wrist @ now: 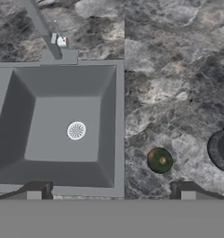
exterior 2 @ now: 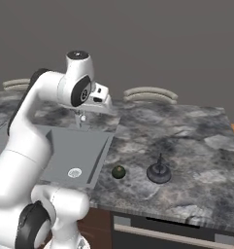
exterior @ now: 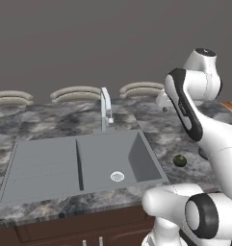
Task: Pick up all produce items and place them in the sink. Turn on the sink faucet to wash them. Then turn the sink off and put them in the tray.
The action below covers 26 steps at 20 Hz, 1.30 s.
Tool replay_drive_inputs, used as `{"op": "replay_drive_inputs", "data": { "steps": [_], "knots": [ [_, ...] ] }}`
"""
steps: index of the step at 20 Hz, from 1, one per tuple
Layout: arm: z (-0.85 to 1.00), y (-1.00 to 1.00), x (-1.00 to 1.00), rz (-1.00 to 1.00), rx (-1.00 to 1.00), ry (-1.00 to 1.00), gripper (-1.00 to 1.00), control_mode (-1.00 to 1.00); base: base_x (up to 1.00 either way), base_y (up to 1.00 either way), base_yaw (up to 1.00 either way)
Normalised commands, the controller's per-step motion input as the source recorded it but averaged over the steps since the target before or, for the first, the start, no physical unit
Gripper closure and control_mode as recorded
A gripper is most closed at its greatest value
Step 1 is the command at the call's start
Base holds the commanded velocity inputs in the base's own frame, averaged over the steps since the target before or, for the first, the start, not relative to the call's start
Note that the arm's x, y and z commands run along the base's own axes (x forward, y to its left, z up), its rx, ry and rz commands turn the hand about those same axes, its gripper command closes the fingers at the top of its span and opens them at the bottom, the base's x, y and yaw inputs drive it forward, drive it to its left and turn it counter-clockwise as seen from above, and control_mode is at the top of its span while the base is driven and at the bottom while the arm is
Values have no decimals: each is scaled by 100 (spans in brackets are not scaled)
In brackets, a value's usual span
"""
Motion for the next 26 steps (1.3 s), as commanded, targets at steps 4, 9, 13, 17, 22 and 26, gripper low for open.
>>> {"op": "replay_drive_inputs", "data": {
  "steps": [4, 9, 13, 17, 22, 26],
  "knots": [
    [-12, -60, -15, 0, 1, 0, -100, -100, 0, 0, 0],
    [-28, -27, -39, 0, 1, 4, -100, -100, 0, 0, 0],
    [-51, -4, -33, 0, -1, 10, -100, -100, 0, 0, 0],
    [-54, 0, -11, 0, -11, 1, -100, -100, 0, 0, 0],
    [-58, 0, 0, 0, -17, 0, -100, -100, 0, 0, 0],
    [-73, 0, 0, 0, -15, 7, -100, -100, 0, 0, 0]
  ]
}}
